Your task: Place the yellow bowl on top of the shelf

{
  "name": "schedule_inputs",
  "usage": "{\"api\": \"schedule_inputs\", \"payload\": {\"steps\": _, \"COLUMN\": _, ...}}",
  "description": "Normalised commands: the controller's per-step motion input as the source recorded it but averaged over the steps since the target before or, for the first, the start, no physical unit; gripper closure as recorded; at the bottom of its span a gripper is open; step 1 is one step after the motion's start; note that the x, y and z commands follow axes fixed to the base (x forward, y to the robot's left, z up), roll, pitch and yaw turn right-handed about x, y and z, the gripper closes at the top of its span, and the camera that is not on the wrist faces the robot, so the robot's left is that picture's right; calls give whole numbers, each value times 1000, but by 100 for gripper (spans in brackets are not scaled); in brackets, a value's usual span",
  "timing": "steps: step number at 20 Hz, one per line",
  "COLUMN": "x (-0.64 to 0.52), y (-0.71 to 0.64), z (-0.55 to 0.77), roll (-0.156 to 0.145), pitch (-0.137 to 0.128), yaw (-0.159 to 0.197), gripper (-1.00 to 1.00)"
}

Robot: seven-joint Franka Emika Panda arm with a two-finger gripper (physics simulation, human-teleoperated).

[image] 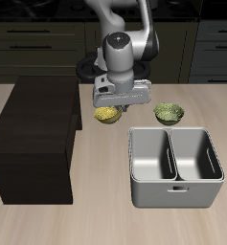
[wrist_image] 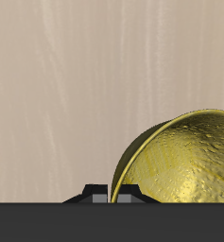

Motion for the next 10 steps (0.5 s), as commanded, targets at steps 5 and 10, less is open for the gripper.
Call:
{"api": "schedule_inputs", "payload": {"steps": 5, "x": -61, "y": -58, "z": 443, "roll": 0, "pitch": -67, "yaw": 19, "gripper": 100}}
{"api": "schedule_inputs", "payload": {"steps": 10, "x": 6, "y": -49, "z": 288, "roll": -5, "pitch": -44, "yaw": 9, "gripper": 100}}
